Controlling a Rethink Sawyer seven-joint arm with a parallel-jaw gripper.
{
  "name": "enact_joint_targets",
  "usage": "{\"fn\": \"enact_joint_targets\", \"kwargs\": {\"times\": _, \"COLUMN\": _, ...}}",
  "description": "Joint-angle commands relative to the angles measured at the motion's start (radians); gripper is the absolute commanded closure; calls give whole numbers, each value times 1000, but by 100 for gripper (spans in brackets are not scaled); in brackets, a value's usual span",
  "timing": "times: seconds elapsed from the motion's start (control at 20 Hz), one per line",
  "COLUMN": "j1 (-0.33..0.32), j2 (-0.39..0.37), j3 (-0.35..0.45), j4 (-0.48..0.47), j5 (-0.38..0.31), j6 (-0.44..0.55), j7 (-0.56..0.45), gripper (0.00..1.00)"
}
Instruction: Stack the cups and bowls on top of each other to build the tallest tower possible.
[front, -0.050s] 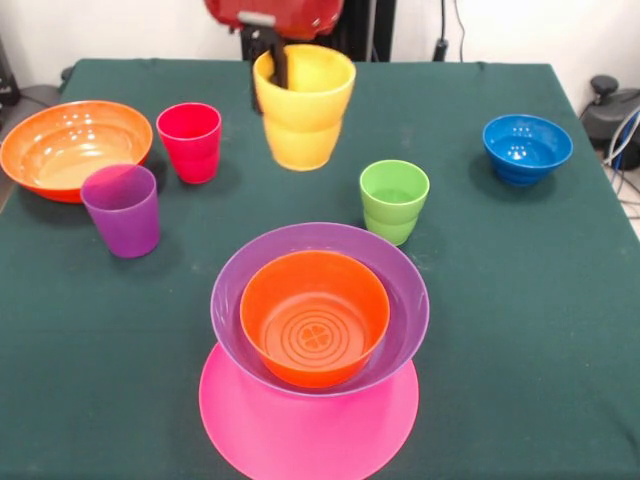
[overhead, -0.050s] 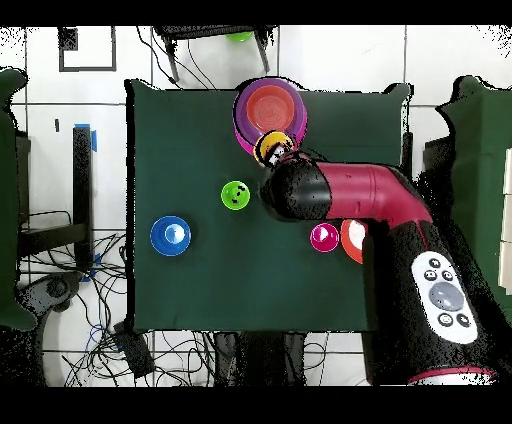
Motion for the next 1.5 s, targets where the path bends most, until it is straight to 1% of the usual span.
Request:
{"fn": "enact_joint_targets", "kwargs": {"times": 0.05, "j1": 67, "j2": 1, "j3": 39, "j4": -201, "j5": 40, "j6": 205, "j7": -40, "gripper": 100}}
{"fn": "enact_joint_targets", "kwargs": {"times": 0.1, "j1": 72, "j2": 12, "j3": 38, "j4": -226, "j5": 40, "j6": 209, "j7": -42, "gripper": 100}}
{"fn": "enact_joint_targets", "kwargs": {"times": 0.15, "j1": 80, "j2": 37, "j3": 39, "j4": -274, "j5": 37, "j6": 228, "j7": -49, "gripper": 100}}
{"fn": "enact_joint_targets", "kwargs": {"times": 0.35, "j1": 110, "j2": 112, "j3": 30, "j4": -413, "j5": 21, "j6": 251, "j7": -54, "gripper": 100}}
{"fn": "enact_joint_targets", "kwargs": {"times": 0.45, "j1": 119, "j2": 150, "j3": 28, "j4": -472, "j5": 13, "j6": 256, "j7": -58, "gripper": 100}}
{"fn": "enact_joint_targets", "kwargs": {"times": 0.6, "j1": 135, "j2": 186, "j3": 14, "j4": -528, "j5": 3, "j6": 245, "j7": -45, "gripper": 100}}
{"fn": "enact_joint_targets", "kwargs": {"times": 0.85, "j1": 156, "j2": 254, "j3": 2, "j4": -608, "j5": -3, "j6": 214, "j7": -25, "gripper": 100}}
{"fn": "enact_joint_targets", "kwargs": {"times": 1.1, "j1": 169, "j2": 298, "j3": -8, "j4": -662, "j5": -5, "j6": 193, "j7": -15, "gripper": 100}}
{"fn": "enact_joint_targets", "kwargs": {"times": 1.5, "j1": 191, "j2": 340, "j3": -35, "j4": -721, "j5": -9, "j6": 198, "j7": 4, "gripper": 100}}
